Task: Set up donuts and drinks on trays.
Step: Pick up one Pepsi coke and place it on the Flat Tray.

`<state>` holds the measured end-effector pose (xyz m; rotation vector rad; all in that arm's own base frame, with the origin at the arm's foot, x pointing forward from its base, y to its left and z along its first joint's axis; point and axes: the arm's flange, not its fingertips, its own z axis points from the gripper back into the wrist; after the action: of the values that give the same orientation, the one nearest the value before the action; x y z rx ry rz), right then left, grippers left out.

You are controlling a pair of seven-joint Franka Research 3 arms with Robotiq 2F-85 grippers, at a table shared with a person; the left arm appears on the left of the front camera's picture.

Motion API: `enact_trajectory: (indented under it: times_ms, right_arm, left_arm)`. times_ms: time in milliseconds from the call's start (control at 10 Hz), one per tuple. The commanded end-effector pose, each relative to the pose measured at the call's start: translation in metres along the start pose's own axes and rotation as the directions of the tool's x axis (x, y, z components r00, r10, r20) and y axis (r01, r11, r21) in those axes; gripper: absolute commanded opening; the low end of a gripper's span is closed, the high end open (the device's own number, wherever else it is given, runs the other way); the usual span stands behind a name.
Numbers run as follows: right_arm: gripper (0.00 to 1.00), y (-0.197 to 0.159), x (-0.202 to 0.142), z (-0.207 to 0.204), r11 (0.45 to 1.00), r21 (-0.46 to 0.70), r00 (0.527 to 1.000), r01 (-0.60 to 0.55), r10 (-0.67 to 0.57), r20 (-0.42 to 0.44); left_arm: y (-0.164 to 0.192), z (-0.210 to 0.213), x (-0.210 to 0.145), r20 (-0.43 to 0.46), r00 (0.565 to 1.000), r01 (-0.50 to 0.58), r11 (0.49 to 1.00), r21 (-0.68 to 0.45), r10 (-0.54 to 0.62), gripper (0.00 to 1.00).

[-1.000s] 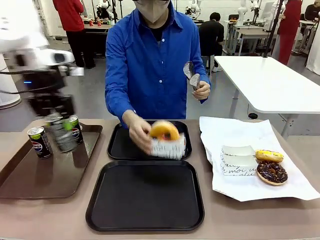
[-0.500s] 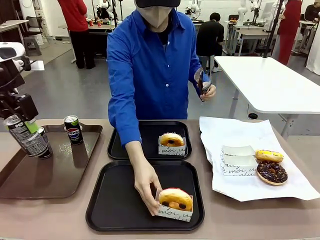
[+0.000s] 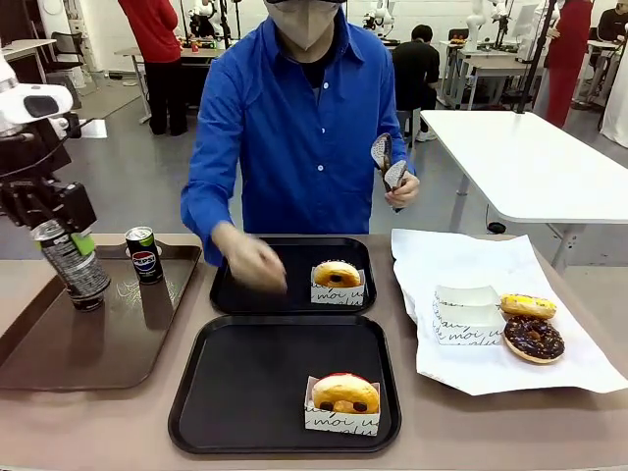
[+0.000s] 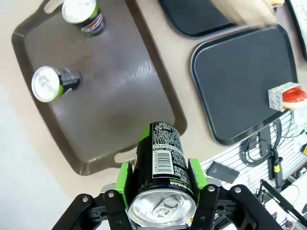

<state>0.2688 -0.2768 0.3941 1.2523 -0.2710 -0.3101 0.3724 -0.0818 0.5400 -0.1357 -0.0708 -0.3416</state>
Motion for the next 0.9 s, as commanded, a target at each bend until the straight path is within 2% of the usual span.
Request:
enact_trajectory:
  times_ms: [0,400,600,800]
  right_arm:
    - [1.00,0.000,0.000,0.001,1.000,0.012,1.000,-0.004,0.004,0.000]
    - [1.00,0.000,0.000,0.001,1.000,0.012,1.000,-0.004,0.004,0.000]
    - [1.00,0.000,0.000,0.001,1.000,0.012,1.000,-0.004,0.004,0.000]
    - [1.00,0.000,0.000,0.001,1.000,0.012,1.000,-0.004,0.004,0.000]
  left_arm:
    - [-0.025,0.010,0.034,0.007,1.000,0.007,0.999,0.035,-0.007,0.58]
    - [-0.079,-0.016,0.113,0.027,0.999,-0.049,0.996,0.080,0.047,0.58]
    - [-0.102,-0.055,0.158,0.021,0.995,-0.102,0.986,0.131,0.100,0.58]
    - [-0.114,-0.097,0.186,0.039,0.985,-0.172,0.969,0.176,0.168,0.58]
